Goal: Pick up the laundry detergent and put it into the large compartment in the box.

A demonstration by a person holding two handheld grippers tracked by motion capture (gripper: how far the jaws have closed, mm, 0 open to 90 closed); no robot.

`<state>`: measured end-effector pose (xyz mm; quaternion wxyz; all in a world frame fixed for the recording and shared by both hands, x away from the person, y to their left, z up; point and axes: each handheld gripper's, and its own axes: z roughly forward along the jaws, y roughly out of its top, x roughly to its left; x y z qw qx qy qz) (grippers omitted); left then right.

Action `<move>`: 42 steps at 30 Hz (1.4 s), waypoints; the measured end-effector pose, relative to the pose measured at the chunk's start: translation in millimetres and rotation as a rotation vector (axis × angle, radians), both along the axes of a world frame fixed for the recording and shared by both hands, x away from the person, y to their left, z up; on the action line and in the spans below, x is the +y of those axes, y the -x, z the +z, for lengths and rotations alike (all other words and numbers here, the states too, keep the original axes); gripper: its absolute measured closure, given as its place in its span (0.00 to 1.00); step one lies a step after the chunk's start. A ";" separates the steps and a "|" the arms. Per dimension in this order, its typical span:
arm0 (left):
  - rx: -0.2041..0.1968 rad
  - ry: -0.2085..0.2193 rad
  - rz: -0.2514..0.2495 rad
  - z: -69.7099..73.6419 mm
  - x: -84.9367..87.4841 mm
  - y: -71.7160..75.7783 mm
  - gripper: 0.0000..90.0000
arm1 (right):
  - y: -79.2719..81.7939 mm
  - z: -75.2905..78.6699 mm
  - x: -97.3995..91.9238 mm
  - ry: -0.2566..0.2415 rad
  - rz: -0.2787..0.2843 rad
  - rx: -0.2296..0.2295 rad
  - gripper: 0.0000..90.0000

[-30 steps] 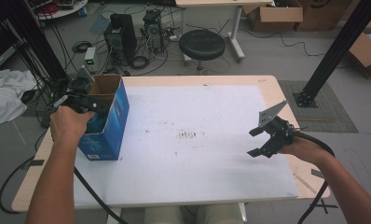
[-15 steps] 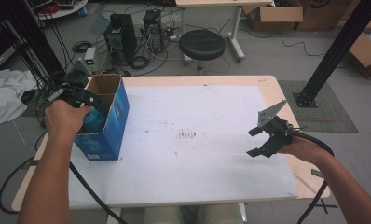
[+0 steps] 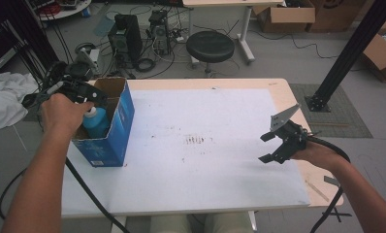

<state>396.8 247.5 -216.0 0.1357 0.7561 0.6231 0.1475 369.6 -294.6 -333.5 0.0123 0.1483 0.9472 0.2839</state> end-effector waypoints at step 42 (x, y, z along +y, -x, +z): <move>0.008 -0.045 -0.539 7.5 -127.8 1.2 0.21 | 0.8 9.7 8.1 0.016 0.006 -0.003 0.20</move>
